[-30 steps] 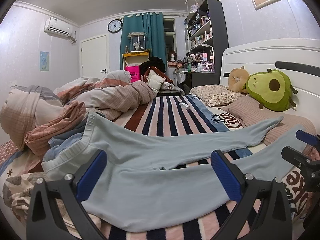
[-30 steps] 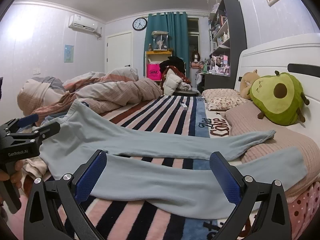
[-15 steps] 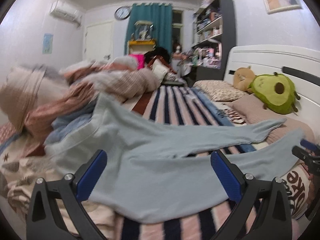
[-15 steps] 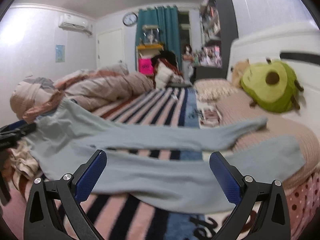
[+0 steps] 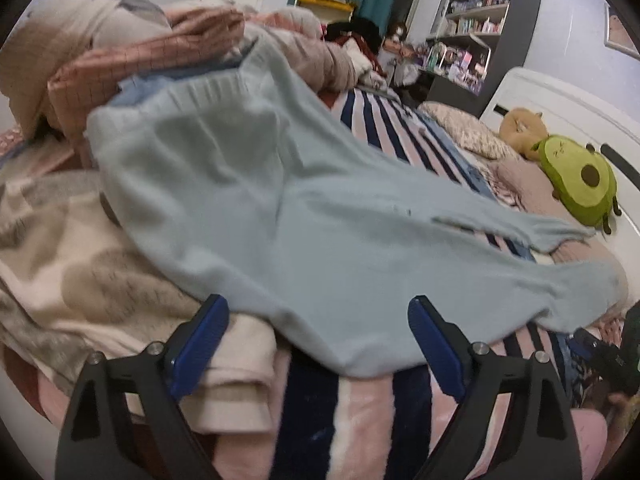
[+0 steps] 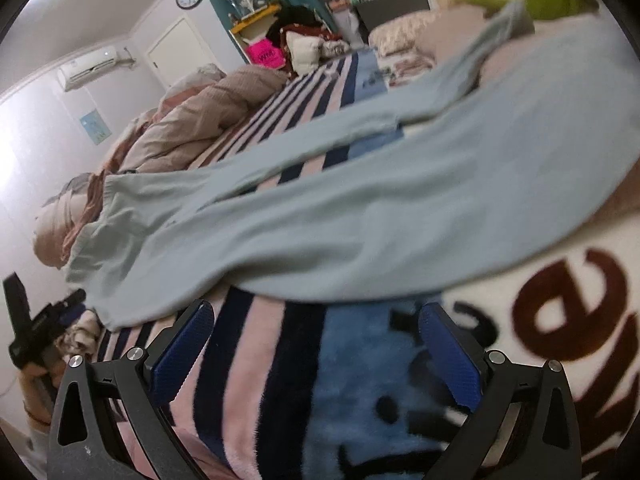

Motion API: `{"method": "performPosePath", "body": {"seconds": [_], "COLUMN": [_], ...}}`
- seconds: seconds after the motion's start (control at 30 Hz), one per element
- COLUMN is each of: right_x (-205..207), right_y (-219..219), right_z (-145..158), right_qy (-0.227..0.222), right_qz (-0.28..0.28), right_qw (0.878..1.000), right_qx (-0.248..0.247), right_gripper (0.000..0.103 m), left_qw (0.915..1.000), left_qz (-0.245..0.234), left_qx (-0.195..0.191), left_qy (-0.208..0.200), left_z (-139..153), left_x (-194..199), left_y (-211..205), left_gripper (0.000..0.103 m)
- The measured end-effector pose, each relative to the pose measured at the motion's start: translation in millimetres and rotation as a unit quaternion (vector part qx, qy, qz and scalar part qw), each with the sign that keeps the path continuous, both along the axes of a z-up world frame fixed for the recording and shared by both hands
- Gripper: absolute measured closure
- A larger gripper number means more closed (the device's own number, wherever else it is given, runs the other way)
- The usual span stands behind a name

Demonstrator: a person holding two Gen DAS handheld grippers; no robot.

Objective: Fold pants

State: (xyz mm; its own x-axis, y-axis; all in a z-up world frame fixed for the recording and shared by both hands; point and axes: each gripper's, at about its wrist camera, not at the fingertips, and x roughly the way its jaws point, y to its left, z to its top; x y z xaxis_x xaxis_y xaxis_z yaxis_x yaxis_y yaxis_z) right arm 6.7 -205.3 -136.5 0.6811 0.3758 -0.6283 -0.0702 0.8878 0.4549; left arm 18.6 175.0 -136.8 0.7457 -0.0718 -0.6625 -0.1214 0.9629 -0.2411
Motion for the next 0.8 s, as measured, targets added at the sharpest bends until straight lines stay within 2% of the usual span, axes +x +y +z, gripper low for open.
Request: {"method": "performPosePath", "body": {"seconds": [0.1, 0.23, 0.33, 0.4, 0.47, 0.57, 0.63, 0.7, 0.8], "right_x": [1.8, 5.4, 6.1, 6.7, 4.8, 3.9, 4.1, 4.4, 5.6], "right_y": [2.1, 5.0, 5.8, 3.7, -1.6, -15.2, -23.7, -28.9, -35.2], "right_z": [-3.2, -4.6, -4.3, -4.0, -3.7, -5.3, -5.6, -4.1, -3.9], "right_qy": [-0.002, -0.008, -0.010, -0.009, -0.005, -0.004, -0.004, -0.006, -0.009], "right_qz": [-0.007, -0.012, -0.014, -0.015, -0.020, -0.026, -0.033, -0.043, -0.070], "right_qw": [1.000, 1.000, 1.000, 1.000, 1.000, 1.000, 0.999, 0.998, 0.997], "right_qx": [-0.015, -0.023, -0.020, -0.015, -0.014, 0.018, 0.036, 0.039, 0.030], "right_gripper": [0.001, 0.001, 0.001, 0.004, 0.012, 0.016, 0.020, 0.021, 0.027], "left_qw": [0.9996, 0.9951, 0.9930, 0.9928, 0.9927, 0.9898, 0.9892, 0.9891, 0.9883], "left_qz": [-0.017, -0.052, -0.030, -0.016, 0.004, 0.033, 0.042, 0.049, 0.066], "left_qx": [-0.018, -0.070, -0.092, -0.099, -0.107, -0.132, -0.135, -0.133, -0.133], "left_qy": [0.015, 0.045, 0.068, 0.064, 0.054, 0.041, 0.041, 0.038, 0.034], "left_z": [-4.4, -14.6, -27.3, -32.0, -32.1, -32.0, -31.9, -31.4, -31.3], "left_x": [-3.6, -3.8, 3.5, 9.2, 15.9, 24.9, 31.8, 35.6, 42.1], "left_y": [-12.6, -29.9, -32.4, -31.7, -28.3, -17.0, -14.9, -11.0, -4.7], "left_gripper": [0.013, 0.013, 0.013, 0.013, 0.013, 0.013, 0.014, 0.017, 0.037]}}
